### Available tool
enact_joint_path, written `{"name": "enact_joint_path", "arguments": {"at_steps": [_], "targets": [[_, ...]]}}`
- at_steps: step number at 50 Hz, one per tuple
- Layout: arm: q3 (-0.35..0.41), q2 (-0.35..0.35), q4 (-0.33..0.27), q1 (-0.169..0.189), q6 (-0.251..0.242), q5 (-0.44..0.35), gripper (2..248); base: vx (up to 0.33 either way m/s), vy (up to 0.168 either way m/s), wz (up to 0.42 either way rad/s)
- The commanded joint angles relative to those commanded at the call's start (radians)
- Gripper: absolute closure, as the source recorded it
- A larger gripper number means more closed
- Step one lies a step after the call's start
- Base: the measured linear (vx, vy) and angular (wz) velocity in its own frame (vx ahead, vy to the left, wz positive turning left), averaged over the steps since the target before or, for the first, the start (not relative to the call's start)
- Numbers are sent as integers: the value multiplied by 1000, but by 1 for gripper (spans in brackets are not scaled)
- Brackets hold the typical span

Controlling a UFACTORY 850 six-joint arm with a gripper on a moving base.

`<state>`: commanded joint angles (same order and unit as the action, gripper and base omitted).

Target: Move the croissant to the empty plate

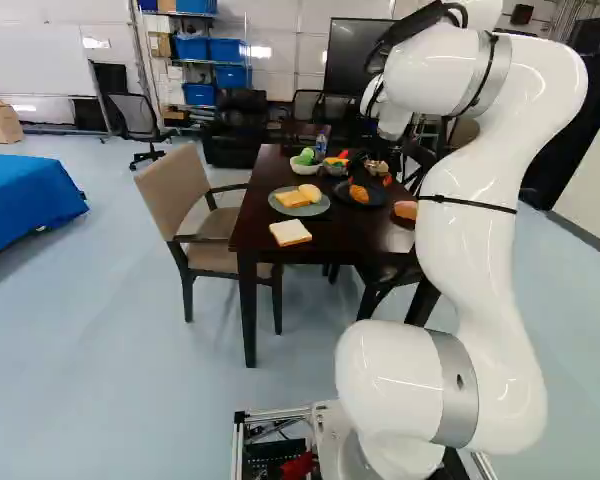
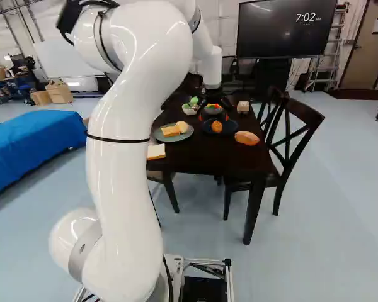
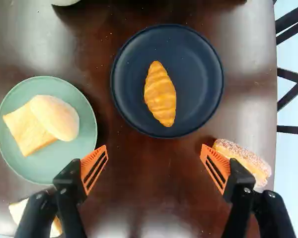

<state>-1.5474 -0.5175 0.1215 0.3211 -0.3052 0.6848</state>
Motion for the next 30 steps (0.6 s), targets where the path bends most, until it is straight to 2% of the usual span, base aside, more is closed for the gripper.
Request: {"name": "enact_joint_path", "arguments": {"at_steps": [17, 30], "targets": [[107, 118, 6, 2, 0, -9, 3, 0, 0, 0], [186, 210, 25, 0, 0, -49, 3, 0, 0, 0]]}}
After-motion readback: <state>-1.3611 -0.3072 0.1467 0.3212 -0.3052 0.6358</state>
